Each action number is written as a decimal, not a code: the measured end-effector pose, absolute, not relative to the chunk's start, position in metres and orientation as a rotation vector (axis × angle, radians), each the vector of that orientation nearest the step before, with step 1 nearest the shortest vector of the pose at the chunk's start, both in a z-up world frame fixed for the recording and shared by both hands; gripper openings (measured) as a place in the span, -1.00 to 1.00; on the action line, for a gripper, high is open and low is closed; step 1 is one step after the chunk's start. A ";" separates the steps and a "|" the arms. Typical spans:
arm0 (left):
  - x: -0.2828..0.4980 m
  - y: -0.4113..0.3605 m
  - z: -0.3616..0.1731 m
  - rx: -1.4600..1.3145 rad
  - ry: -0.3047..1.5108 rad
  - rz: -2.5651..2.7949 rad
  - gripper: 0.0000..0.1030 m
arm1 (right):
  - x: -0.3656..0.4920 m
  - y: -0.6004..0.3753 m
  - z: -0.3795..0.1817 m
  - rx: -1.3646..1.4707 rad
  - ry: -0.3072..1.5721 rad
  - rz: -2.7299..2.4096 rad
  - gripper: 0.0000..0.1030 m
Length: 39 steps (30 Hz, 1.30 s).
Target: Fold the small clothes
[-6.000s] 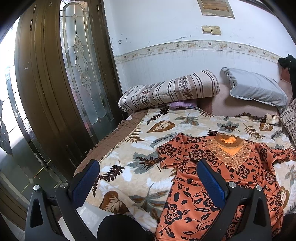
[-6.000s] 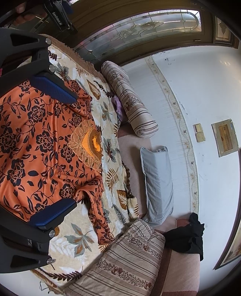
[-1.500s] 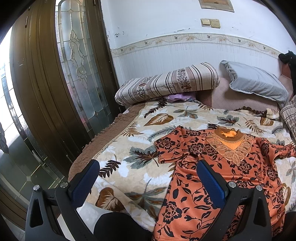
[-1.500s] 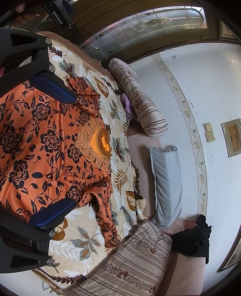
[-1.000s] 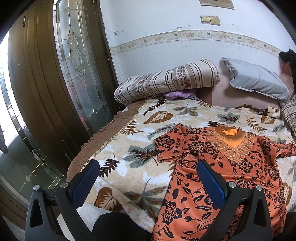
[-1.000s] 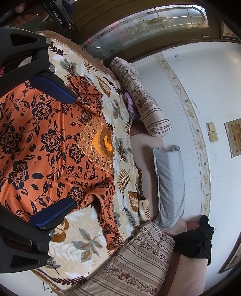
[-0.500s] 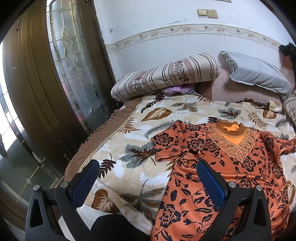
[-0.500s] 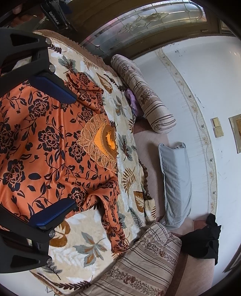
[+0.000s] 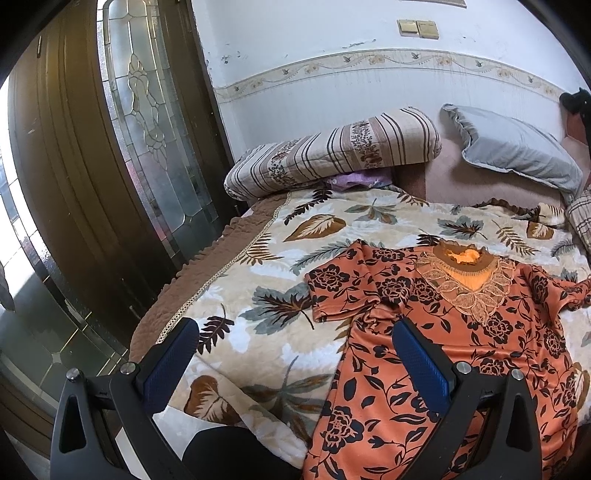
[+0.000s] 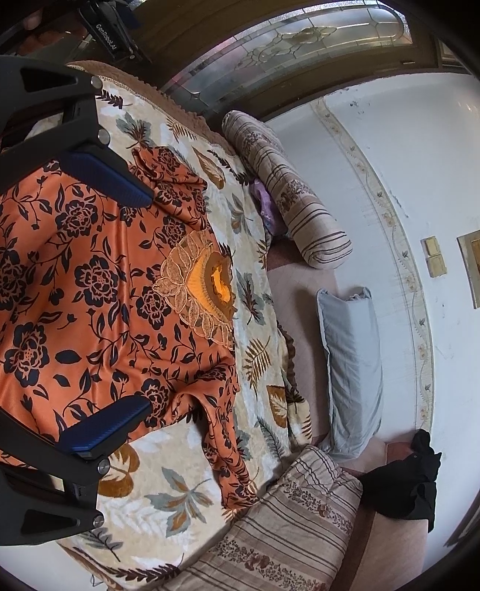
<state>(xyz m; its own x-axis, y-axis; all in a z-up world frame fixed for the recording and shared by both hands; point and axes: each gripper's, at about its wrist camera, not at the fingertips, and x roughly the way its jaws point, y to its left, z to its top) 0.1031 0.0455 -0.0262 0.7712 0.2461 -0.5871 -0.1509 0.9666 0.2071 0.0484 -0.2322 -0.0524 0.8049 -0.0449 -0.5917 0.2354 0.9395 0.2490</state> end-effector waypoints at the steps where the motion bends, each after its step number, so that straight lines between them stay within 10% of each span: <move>1: 0.102 0.046 -0.026 0.151 0.655 0.216 1.00 | 0.048 -0.232 -0.052 0.320 0.618 -0.153 1.00; 39: 0.099 0.076 -0.018 0.104 0.632 0.261 1.00 | 0.050 -0.207 -0.043 0.278 0.615 -0.126 1.00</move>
